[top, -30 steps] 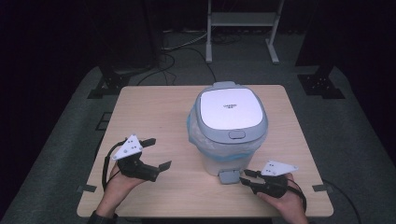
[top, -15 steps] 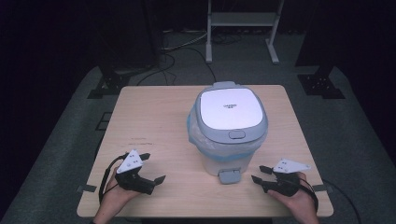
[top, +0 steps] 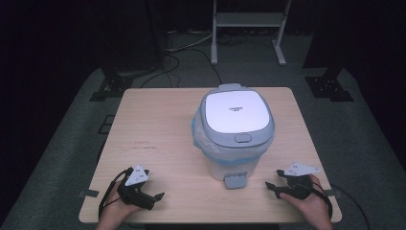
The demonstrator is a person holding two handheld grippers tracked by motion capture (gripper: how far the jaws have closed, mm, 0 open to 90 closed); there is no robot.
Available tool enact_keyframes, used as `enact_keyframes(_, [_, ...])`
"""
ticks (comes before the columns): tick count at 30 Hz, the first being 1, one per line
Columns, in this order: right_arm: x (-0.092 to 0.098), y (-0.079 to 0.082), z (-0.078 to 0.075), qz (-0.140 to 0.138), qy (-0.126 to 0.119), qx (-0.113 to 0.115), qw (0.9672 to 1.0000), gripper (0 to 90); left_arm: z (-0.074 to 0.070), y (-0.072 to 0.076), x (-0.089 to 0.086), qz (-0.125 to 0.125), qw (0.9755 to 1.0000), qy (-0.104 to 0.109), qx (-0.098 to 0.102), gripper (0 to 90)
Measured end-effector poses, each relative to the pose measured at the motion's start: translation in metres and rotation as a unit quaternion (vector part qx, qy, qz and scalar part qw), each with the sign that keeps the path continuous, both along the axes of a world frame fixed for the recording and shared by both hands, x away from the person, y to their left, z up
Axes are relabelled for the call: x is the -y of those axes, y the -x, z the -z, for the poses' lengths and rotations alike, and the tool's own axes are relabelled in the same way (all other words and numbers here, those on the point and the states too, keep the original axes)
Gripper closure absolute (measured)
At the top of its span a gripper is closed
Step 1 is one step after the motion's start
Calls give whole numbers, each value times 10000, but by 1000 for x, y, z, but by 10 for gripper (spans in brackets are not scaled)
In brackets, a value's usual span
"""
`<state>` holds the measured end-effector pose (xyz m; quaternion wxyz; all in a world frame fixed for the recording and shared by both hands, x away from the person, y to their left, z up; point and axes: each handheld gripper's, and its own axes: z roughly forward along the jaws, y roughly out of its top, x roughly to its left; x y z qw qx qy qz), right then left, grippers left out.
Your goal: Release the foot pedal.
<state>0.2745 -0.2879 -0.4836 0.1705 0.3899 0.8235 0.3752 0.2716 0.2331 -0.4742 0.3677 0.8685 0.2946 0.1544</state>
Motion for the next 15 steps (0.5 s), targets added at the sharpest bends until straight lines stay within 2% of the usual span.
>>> enact_keyframes(3, [1, -1, 2, 3, -1, -2, 10000, 295, 6, -2, 0, 28, 9998, -148, -87, 0])
enact_keyframes(6, [1, -1, 3, 40, 1, 20, 10000, 283, 10, -4, -3, 11, 9997, 12, -226, 0])
enact_keyframes(15, [2, -1, 3, 64, 9, 16, 10000, 265, 10, -4, -4, -2, 9997, 20, -230, 0])
